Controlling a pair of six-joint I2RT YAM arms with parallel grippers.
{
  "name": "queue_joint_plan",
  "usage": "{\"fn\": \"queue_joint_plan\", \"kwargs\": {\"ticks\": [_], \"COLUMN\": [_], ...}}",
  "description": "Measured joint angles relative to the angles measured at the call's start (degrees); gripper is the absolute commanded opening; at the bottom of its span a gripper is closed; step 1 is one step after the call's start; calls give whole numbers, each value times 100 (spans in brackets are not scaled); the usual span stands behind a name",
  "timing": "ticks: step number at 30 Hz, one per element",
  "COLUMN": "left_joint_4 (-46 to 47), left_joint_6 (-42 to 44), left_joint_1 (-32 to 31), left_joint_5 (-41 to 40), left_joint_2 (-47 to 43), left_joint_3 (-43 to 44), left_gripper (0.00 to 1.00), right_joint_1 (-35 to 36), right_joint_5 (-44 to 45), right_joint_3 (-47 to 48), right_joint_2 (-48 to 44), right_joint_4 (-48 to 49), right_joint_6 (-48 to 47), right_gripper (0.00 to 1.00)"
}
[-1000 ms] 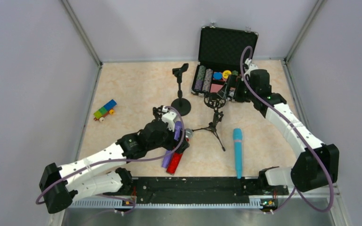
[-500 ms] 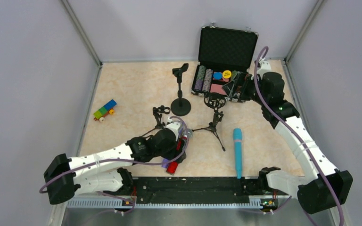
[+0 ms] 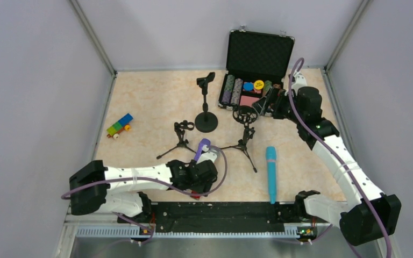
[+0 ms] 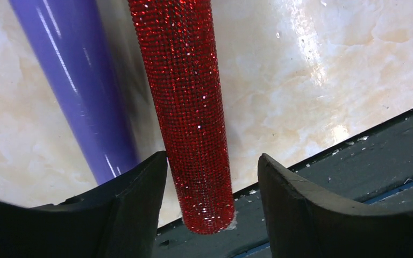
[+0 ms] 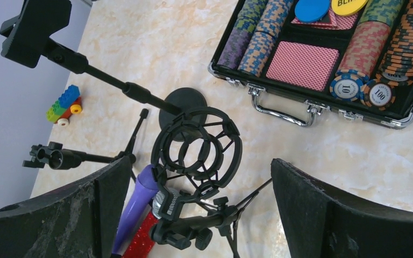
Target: Attach the microphones to the stand
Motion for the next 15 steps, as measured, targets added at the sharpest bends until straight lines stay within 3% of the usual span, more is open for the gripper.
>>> {"fn": "queue_joint_plan", "kwargs": {"ticks": [15], "left_joint_4": [-85], "left_joint_6": [-374], "left_joint_1": [-398], "left_joint_5": [-308], "left_joint_2": [675], "left_joint_3": [160], "left_gripper": [42], "right_joint_1": [0], "right_joint_5": [-66], "right_joint_3": [-85], "right_joint_2": [-33], "right_joint_4": [63], "right_joint_6": [4], "right_gripper": [99]}}
